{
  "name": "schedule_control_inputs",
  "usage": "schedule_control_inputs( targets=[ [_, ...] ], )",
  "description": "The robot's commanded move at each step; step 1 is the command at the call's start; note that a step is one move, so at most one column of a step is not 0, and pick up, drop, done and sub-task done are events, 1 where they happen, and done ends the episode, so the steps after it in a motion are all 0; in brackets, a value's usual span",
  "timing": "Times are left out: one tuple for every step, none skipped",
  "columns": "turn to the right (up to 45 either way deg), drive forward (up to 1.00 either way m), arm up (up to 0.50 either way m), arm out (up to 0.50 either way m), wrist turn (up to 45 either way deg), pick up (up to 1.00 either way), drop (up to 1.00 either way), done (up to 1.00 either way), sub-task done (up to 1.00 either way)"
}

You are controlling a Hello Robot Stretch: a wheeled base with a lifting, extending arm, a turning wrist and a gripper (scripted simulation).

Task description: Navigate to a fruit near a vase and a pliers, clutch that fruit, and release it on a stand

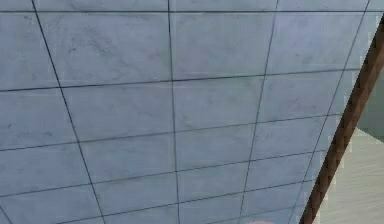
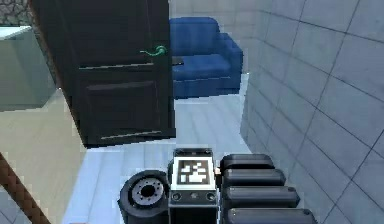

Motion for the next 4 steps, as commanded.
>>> schedule_control_inputs(
  targets=[
    [-3.0,0.00,0.00,0.00,0.0,0.00,0.00,0.00,0.00],
    [45.0,0.00,0.00,0.00,0.0,0.00,0.00,0.00,0.00],
    [45.0,0.00,0.00,0.00,0.0,0.00,0.00,0.00,0.00],
    [36.0,0.00,0.00,0.00,0.0,0.00,0.00,0.00,0.00]
  ],
)
